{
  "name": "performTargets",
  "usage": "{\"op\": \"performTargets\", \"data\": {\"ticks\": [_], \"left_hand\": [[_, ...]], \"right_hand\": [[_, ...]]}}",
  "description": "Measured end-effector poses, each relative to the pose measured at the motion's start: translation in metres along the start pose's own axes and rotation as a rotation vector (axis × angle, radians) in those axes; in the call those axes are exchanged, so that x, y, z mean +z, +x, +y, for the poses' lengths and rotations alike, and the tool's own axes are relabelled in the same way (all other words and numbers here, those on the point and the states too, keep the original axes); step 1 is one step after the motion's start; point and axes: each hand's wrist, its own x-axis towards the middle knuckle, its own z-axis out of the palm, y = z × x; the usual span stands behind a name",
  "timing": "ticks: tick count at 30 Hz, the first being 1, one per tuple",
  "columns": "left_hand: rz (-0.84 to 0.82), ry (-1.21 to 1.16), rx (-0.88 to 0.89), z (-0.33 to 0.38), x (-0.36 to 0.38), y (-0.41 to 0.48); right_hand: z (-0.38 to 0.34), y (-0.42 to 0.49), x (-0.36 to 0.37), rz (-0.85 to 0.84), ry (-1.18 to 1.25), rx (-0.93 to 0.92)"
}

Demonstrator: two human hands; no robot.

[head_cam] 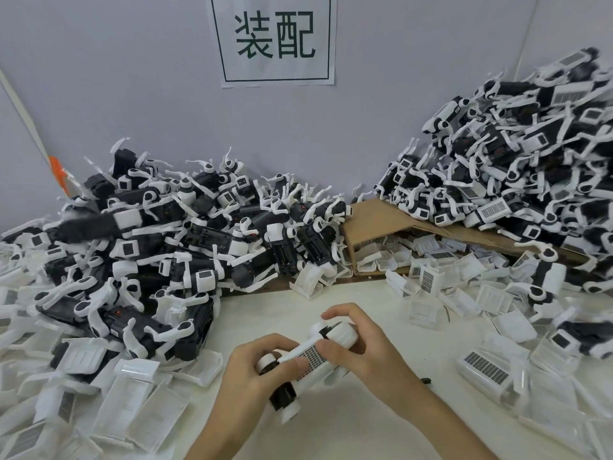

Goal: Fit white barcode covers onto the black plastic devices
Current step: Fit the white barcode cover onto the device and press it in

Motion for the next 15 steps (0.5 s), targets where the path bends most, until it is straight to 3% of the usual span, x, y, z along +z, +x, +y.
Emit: {"op": "performTargets", "data": {"ticks": [5,9,15], "left_hand": [[0.023,-0.27,-0.107,-0.003,-0.005,0.003],[0.074,-0.491,-0.251,-0.009,-0.012,0.009],[0.148,-0.439,-0.363,-0.021,-0.026,0.034]], "right_hand": [[-0.011,-0.001,-0.004,-0.129,0.057,0.077],[-0.018,-0.001,-0.008,-0.172,0.266,0.208],[-0.03,-0.01,-0.012,0.096,0.538,0.289]]}}
